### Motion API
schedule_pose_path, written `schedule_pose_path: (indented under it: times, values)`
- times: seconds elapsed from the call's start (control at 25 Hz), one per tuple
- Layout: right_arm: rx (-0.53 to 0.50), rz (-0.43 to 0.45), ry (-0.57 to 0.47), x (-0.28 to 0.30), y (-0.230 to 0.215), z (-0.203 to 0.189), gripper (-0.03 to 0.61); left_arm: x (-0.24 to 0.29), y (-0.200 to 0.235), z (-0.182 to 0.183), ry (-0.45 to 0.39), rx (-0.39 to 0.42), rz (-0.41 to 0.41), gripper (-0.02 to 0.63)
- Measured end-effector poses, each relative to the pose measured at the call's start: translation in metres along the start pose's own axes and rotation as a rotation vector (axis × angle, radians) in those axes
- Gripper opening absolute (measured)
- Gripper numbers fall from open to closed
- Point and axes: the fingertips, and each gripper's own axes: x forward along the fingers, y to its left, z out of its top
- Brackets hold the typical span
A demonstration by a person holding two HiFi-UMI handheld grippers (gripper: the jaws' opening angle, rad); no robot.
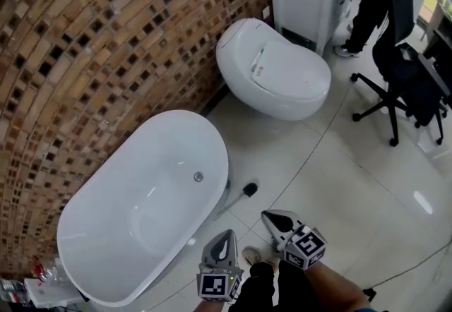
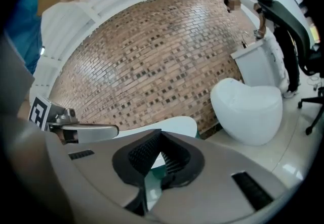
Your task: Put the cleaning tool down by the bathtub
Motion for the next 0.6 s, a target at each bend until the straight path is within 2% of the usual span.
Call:
schedule_pose_path:
  times: [0.12,0.2,0.32,0.44,0.52,0.6]
  values:
    - [-0.044,0.021,-0.033,-0.017,0.038,0.021,-0.015,-0.037,0.002,0.017,-0.008,0.052,0.015,-0.002]
    - [-0.085,0.055,-0.038,-0.022,0.061,0.036,-0.015,-0.059,0.004,0.032,-0.024,0.074,0.055,-0.002]
    - [-0.134,0.086,-0.022,-0.033,0.094,0.055,-0.016,-0.094,0.001,0.058,-0.051,0.042,0.117,-0.002]
    - [-0.179,0.137,-0.012,-0.041,0.128,0.093,-0.015,-0.118,-0.002,0.082,-0.081,-0.013,0.183,-0.002]
    - [-0.221,0.173,-0.013,-0.051,0.147,0.124,-0.015,-0.131,-0.012,0.106,-0.125,-0.041,0.225,-0.002]
    - [-0.263,0.198,-0.011,-0.066,0.159,0.149,-0.015,-0.142,-0.029,0.13,-0.18,-0.036,0.244,-0.002]
